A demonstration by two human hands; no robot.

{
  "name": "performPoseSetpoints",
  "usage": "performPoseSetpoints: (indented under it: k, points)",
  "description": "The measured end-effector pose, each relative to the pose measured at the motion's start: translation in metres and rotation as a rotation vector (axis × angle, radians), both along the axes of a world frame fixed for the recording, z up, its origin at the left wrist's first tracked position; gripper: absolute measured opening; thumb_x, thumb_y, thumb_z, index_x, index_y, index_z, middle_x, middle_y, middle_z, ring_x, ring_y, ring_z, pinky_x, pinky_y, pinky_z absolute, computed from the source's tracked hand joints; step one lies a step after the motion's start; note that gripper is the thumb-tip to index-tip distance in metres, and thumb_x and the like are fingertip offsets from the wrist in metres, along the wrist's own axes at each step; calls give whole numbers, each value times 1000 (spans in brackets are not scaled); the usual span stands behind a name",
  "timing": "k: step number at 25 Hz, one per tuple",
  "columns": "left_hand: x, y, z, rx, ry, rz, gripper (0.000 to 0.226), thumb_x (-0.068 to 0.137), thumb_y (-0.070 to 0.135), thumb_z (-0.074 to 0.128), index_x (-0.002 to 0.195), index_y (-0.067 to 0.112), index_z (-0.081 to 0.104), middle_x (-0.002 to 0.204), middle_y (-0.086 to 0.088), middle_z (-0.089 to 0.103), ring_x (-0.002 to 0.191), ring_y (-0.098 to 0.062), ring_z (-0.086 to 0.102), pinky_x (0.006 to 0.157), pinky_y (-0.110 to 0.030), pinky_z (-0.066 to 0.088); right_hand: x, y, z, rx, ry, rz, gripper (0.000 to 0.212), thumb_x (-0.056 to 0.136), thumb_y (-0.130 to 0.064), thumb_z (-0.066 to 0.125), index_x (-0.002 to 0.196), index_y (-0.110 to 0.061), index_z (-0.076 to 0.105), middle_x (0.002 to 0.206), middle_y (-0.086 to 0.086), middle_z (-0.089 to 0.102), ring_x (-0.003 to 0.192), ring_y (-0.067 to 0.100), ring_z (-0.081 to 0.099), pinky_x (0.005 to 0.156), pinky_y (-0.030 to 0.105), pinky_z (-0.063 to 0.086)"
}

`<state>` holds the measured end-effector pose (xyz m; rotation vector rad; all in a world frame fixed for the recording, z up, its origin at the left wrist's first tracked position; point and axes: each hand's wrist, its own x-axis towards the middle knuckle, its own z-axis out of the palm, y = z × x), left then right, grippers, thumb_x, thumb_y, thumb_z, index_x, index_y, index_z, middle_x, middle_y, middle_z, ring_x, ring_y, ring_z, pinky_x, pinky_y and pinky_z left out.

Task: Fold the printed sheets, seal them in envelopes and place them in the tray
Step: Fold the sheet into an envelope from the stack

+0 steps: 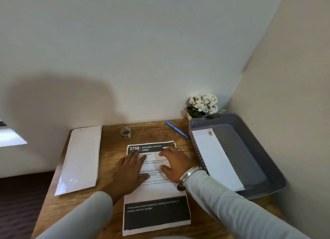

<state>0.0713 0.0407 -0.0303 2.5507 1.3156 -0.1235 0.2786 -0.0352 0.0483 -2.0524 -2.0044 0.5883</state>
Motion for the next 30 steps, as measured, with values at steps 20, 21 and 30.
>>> performPoseSetpoints:
  k: [20,21,30]
  points:
    - [-49,11,7,-65,82,-111,120,66,96,43,158,35,-6,168,-1,-9,153,-28,-12,121,-51,-5,-22,34,-46,-314,-334,-74,88,93,-59,41,156,-12,1,166,6,-2,152,26,-1,122,48,11]
    - [-50,11,7,-65,77,-110,120,66,96,43,158,35,-5,168,-1,-8,153,-28,-11,121,-50,-5,-25,35,-44,-316,-370,-73,87,93,-57,41,156,-10,3,165,8,0,152,27,1,122,49,12]
    - [-50,10,12,-76,59,-126,118,68,94,43,158,35,-7,168,0,-11,153,-28,-12,121,-50,-6,-64,19,-49,-261,-273,-1,85,94,-52,47,157,-15,2,166,4,-5,152,24,-2,123,44,11]
